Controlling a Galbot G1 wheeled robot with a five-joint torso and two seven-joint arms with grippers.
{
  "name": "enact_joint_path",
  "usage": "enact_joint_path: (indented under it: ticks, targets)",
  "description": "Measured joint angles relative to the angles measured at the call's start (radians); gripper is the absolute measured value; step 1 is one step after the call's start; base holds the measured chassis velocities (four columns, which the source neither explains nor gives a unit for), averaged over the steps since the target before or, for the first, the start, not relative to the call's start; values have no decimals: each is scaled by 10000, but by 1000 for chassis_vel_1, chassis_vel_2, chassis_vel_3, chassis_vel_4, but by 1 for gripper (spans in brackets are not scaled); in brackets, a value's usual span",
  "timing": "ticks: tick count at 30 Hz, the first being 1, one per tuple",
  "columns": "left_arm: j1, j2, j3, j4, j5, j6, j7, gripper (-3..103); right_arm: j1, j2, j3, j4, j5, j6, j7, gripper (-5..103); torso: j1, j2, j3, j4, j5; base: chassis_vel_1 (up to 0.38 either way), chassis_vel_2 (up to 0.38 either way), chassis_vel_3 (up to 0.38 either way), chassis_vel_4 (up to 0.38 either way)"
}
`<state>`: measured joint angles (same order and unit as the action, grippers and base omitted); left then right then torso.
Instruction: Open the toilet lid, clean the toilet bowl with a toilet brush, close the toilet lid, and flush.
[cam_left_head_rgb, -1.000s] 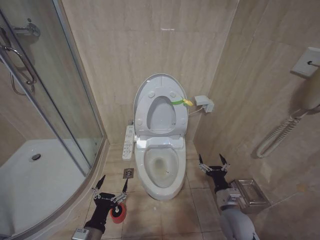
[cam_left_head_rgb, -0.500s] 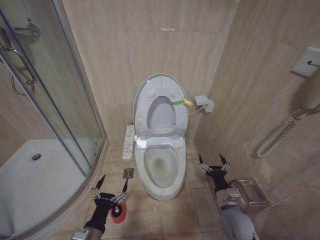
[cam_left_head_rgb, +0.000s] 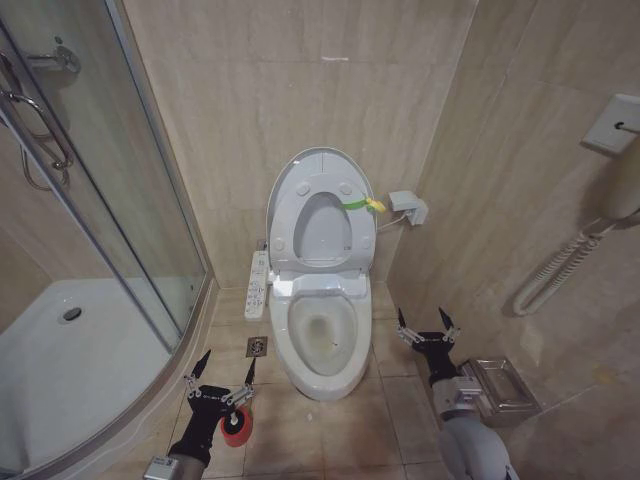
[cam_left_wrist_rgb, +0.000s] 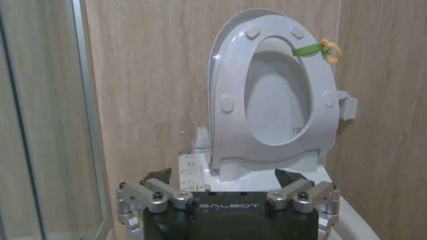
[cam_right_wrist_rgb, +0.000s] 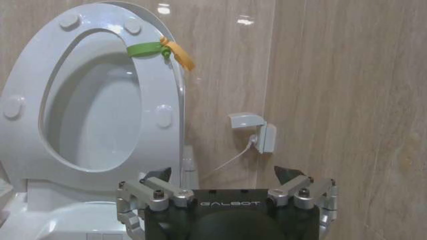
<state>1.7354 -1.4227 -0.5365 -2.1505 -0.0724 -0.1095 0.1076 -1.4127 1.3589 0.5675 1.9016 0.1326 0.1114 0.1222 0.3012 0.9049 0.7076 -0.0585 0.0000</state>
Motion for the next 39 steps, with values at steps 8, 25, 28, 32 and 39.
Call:
enact_joint_path:
  ticks: [8,25,28,32,39]
  targets:
    - [0,0,1,0,0,0,0,100,0,0,0,0,0,0,0,100,0,0,0,0,0,0,0,0,0]
    - [0,0,0,0,0,0,0,100,2686,1034,-1151,-1926,-923,-1982,-200,100,2,0,1,1,-2,0,0,0,0]
    - [0,0,0,0,0,0,0,100,3335,1279,-1433,-2389,-1146,-2463,-253,100,2,0,1,1,-2,0,0,0,0]
    - [0,0,0,0,0,0,-1,100,4433,1705,-1908,-3172,-1527,-3276,-339,100,2,0,1,0,-3,0,0,0,0]
    - [0,0,0,0,0,0,-1,100,5547,2143,-2403,-3977,-1918,-4121,-428,100,3,-1,1,-1,-3,0,0,0,0]
